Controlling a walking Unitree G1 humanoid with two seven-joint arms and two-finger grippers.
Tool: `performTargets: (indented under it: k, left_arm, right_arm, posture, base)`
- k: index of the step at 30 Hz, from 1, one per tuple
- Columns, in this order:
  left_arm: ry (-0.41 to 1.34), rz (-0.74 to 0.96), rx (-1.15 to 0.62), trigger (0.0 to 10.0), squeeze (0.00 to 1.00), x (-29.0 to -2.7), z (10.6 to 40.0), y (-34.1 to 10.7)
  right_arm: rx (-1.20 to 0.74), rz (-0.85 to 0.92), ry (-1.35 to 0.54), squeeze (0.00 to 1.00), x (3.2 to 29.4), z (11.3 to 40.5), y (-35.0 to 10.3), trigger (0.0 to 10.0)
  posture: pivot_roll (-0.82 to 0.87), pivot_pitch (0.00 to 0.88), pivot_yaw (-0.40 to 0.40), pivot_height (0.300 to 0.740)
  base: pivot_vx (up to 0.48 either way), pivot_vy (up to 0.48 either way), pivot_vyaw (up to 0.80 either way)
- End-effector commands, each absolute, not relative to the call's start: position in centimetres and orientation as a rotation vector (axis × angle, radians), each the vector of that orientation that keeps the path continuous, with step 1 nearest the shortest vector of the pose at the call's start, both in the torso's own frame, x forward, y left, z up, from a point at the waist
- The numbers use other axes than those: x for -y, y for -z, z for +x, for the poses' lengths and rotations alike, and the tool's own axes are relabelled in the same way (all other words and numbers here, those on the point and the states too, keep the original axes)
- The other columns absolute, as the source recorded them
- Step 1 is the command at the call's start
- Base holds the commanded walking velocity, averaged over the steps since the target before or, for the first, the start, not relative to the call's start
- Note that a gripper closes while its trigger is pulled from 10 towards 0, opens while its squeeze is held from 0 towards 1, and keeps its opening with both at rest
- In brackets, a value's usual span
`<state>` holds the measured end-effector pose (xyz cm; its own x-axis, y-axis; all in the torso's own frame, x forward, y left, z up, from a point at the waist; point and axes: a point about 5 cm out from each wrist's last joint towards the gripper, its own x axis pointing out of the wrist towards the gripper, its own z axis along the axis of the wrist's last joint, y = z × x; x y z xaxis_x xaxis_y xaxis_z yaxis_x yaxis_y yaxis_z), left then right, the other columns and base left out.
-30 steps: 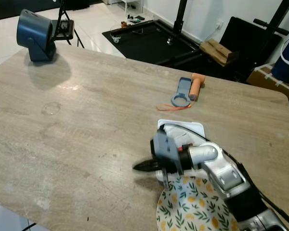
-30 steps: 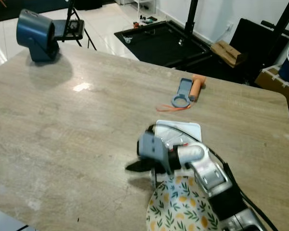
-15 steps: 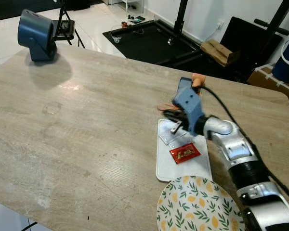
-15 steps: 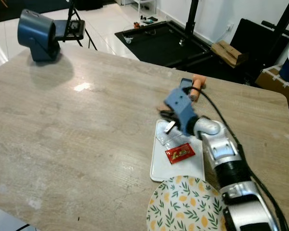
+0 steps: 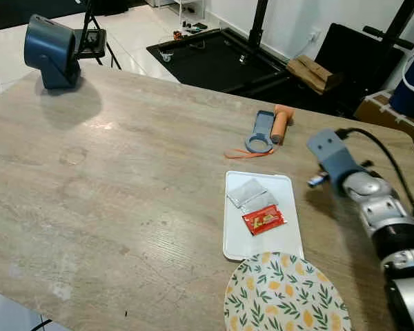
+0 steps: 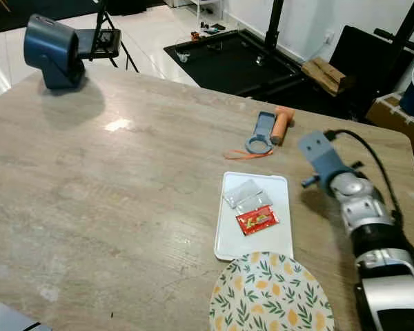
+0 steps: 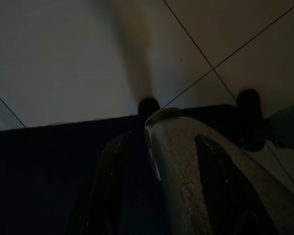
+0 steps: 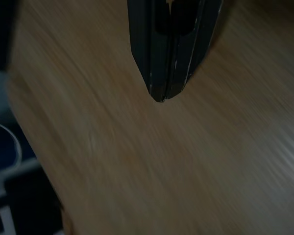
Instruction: Restocking fridge
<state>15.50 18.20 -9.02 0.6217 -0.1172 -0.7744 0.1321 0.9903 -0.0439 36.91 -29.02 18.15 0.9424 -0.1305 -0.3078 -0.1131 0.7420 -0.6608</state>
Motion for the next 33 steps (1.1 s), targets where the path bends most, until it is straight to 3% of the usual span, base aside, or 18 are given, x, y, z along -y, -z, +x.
performTargets:
  k: [1, 13, 33]
  left_arm:
    - [0.188, -0.003, -1.086, 10.0, 0.0, -17.2, 11.0, 10.9]
    - [0.186, -0.007, -1.086, 10.0, 0.0, -17.2, 11.1, 10.9]
    - [0.173, 0.001, -1.078, 10.0, 0.0, -17.6, 11.9, 10.7]
  right_arm:
    - [-0.407, -0.758, 0.002, 0.0, 29.5, 36.5, -17.2, 10.0]
    - [-0.5, -0.713, -0.287, 0.0, 29.6, 35.1, -15.9, 10.0]
    - [-0.534, -0.706, -0.772, 0.0, 25.1, 32.6, -13.4, 10.0]
  posture:
    - [-0.04, 0.162, -0.034, 0.74]
    - [-0.05, 0.151, -0.036, 0.74]
    - [-0.04, 0.116, -0.029, 0.74]
  base:
    - [0.0, 0.0, 0.0]
    - [0.0, 0.0, 0.0]
    - [0.0, 0.0, 0.0]
